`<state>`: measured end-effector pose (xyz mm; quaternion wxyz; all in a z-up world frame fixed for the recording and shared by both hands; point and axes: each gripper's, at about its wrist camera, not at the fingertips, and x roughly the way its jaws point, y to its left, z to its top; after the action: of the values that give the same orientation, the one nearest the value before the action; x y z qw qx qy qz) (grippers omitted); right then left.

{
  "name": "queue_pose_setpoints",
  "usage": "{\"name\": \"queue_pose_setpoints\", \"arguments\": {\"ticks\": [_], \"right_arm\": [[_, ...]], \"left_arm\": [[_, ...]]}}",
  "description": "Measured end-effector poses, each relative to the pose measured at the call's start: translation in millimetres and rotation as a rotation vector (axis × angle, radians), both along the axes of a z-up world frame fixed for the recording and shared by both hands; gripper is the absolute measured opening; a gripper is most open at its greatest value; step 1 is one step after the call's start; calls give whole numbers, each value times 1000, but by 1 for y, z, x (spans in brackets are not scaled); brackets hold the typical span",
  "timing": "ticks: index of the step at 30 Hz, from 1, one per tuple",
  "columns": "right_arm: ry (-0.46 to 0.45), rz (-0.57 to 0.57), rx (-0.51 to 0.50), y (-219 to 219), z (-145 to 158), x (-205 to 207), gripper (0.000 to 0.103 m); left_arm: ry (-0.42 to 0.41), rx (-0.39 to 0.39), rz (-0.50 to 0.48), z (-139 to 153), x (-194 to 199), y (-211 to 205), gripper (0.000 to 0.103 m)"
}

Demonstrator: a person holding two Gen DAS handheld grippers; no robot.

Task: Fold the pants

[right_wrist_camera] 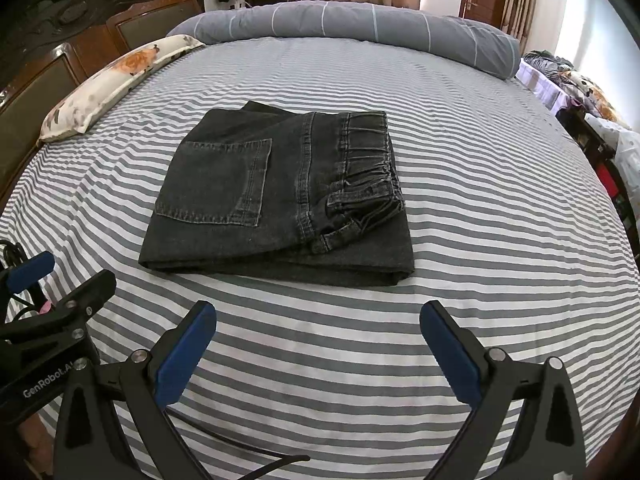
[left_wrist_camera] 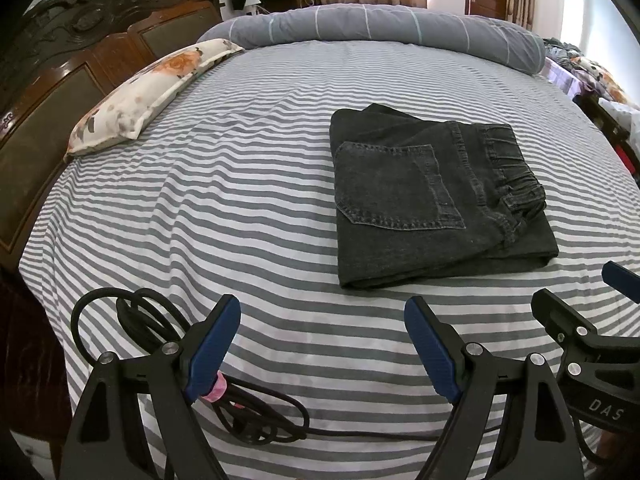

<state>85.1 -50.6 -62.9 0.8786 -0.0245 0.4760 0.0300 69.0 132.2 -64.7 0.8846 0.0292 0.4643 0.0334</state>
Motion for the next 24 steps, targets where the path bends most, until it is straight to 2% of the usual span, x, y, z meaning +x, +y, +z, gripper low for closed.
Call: {"name": "queue_pose_setpoints", "arguments": {"ticks": [11,24], "right_arm": [[10,3,6,-1,-4,-1,101],[16,-4,11,-4,-5,1,101]], "left_arm": [[-8,20,-4,-1,-1,-2,84],[-20,-2,-15,2,-1,0,84]]}}
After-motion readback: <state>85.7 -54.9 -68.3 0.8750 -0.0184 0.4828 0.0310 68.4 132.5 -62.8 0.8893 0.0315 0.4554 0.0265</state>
